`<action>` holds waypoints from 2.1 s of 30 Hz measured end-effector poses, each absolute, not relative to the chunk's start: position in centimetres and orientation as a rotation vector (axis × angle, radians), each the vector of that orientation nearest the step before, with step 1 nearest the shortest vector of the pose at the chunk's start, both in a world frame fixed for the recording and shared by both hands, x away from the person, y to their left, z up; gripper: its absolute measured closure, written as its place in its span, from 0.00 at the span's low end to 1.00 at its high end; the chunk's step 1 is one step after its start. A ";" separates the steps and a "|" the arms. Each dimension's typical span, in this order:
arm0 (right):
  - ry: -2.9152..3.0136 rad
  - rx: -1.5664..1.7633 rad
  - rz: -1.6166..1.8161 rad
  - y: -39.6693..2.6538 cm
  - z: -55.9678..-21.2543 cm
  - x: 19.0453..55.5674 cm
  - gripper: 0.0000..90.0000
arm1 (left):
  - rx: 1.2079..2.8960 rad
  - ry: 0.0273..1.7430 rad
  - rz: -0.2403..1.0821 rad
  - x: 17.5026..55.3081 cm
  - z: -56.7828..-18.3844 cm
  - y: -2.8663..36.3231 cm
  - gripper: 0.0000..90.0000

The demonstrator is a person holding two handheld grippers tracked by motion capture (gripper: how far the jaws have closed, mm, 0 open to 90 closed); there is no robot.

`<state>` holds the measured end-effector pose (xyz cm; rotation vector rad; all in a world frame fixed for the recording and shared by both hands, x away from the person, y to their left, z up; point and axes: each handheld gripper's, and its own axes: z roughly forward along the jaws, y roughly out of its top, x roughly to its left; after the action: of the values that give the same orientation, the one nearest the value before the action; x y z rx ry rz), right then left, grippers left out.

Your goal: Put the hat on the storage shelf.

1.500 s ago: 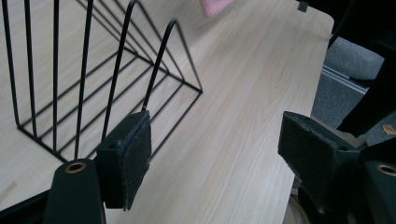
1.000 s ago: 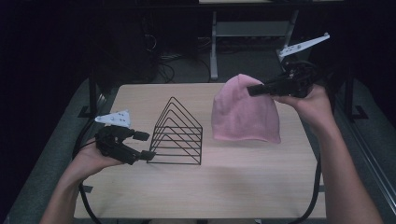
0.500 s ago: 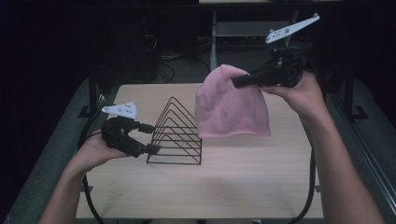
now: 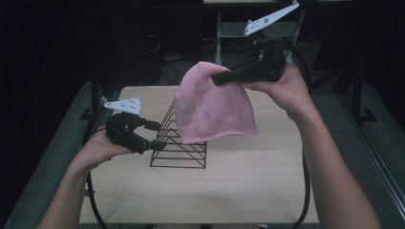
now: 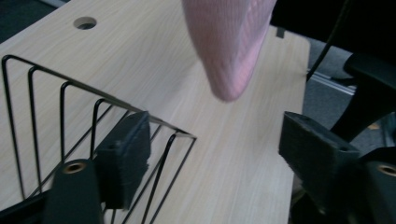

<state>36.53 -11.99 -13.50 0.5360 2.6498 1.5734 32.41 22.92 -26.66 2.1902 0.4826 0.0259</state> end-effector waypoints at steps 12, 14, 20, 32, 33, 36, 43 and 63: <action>2.687 0.461 1.580 -8.6 -13.1 36.9 0.87 | 2.170 0.486 0.036 32.8 -26.3 22.8 0.42; 2.688 0.443 1.587 -8.0 -13.1 36.9 0.87 | 2.166 0.502 0.024 33.0 -26.4 22.8 0.45; 2.694 0.418 1.596 -7.3 -13.1 36.9 0.87 | 2.150 0.510 -0.024 33.2 -27.3 23.4 0.76; 2.677 0.459 1.589 -6.9 -14.2 37.9 0.87 | 2.169 0.582 -0.015 34.4 -27.5 24.4 0.92; 2.676 0.470 1.589 -7.0 -14.4 38.1 0.87 | 2.169 0.593 -0.004 34.5 -27.6 24.5 0.92; 2.675 0.510 1.586 -7.1 -14.9 38.8 0.87 | 2.174 0.616 0.021 35.0 -27.8 24.7 0.92; 2.664 0.556 1.584 -7.2 -15.8 40.0 0.87 | 2.204 0.648 0.042 36.0 -28.2 24.5 0.92; 2.707 0.581 1.602 -6.8 -18.7 40.9 0.86 | 2.293 0.680 0.100 36.1 -29.9 24.6 0.92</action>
<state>40.86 -6.81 -18.74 0.5806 2.7066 1.6023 36.09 24.58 -29.89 2.2932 0.6795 0.0998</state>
